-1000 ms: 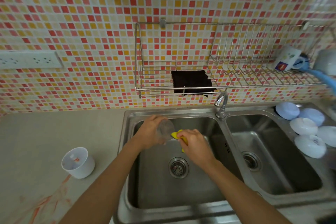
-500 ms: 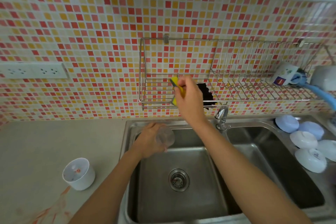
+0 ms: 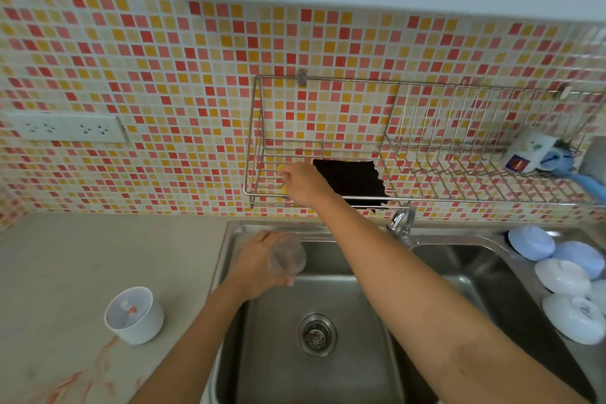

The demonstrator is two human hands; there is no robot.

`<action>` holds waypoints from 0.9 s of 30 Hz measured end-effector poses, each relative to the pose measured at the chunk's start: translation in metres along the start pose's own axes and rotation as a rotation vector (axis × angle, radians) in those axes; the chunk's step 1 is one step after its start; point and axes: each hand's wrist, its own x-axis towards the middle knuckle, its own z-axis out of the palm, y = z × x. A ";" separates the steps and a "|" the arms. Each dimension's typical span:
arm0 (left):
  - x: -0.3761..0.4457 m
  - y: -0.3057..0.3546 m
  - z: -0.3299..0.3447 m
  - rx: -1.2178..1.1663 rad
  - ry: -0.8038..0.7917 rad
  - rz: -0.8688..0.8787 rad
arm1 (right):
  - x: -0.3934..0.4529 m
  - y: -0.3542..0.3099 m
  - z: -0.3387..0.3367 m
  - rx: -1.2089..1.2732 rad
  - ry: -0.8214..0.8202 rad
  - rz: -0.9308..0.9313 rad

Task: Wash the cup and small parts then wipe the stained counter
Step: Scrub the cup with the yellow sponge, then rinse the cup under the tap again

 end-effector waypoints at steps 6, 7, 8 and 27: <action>0.012 0.016 0.021 0.016 -0.040 -0.048 | -0.063 0.017 -0.018 0.149 0.426 -0.246; 0.015 0.020 0.028 0.008 -0.056 -0.057 | -0.086 0.029 -0.021 0.190 0.552 -0.265; 0.020 0.023 0.036 -0.003 -0.078 -0.076 | -0.108 0.048 -0.021 0.218 0.669 -0.275; 0.087 0.135 0.161 -0.467 -0.081 -0.326 | -0.132 0.315 0.010 0.094 -0.036 0.320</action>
